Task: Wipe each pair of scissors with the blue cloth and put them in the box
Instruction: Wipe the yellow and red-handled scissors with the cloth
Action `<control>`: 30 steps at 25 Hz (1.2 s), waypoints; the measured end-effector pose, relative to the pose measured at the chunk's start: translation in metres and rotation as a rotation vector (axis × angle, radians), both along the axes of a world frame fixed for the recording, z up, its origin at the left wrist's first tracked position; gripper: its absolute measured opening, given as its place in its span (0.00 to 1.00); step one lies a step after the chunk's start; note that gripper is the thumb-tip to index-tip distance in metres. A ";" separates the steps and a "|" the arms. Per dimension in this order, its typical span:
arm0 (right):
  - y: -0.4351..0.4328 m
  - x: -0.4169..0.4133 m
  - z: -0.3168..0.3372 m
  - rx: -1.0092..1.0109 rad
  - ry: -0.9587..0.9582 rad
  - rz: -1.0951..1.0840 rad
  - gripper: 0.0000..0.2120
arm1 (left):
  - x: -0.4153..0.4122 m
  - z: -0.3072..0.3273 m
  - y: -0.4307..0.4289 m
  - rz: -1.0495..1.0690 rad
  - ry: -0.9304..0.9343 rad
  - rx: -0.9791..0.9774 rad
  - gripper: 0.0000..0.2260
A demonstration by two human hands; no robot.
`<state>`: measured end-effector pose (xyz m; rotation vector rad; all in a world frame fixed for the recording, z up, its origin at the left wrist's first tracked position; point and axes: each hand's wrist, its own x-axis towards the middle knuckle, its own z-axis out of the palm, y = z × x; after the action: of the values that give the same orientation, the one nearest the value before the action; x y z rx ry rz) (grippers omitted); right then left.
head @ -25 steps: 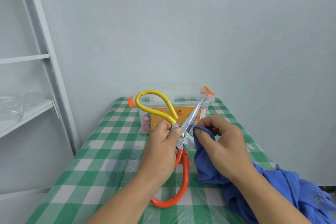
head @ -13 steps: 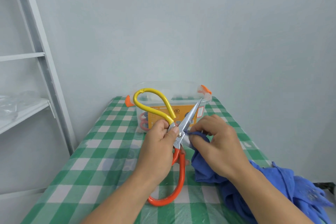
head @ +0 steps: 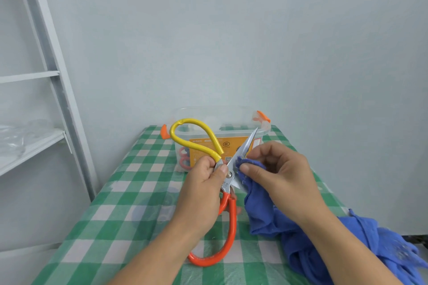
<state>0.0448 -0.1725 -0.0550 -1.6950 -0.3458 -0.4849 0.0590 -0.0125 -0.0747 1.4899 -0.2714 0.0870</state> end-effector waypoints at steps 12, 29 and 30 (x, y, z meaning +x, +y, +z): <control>0.001 0.003 -0.002 -0.280 0.000 -0.128 0.08 | 0.001 -0.004 -0.003 -0.011 -0.041 0.057 0.11; -0.014 0.003 0.000 -0.189 0.045 -0.150 0.09 | -0.004 0.001 -0.003 0.010 0.030 0.020 0.06; -0.015 0.003 0.002 -0.106 0.024 -0.160 0.09 | -0.004 0.002 -0.002 0.010 0.029 0.022 0.06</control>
<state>0.0481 -0.1874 -0.0532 -1.8386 -0.2226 -0.5717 0.0554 -0.0147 -0.0732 1.5132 -0.2421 0.0712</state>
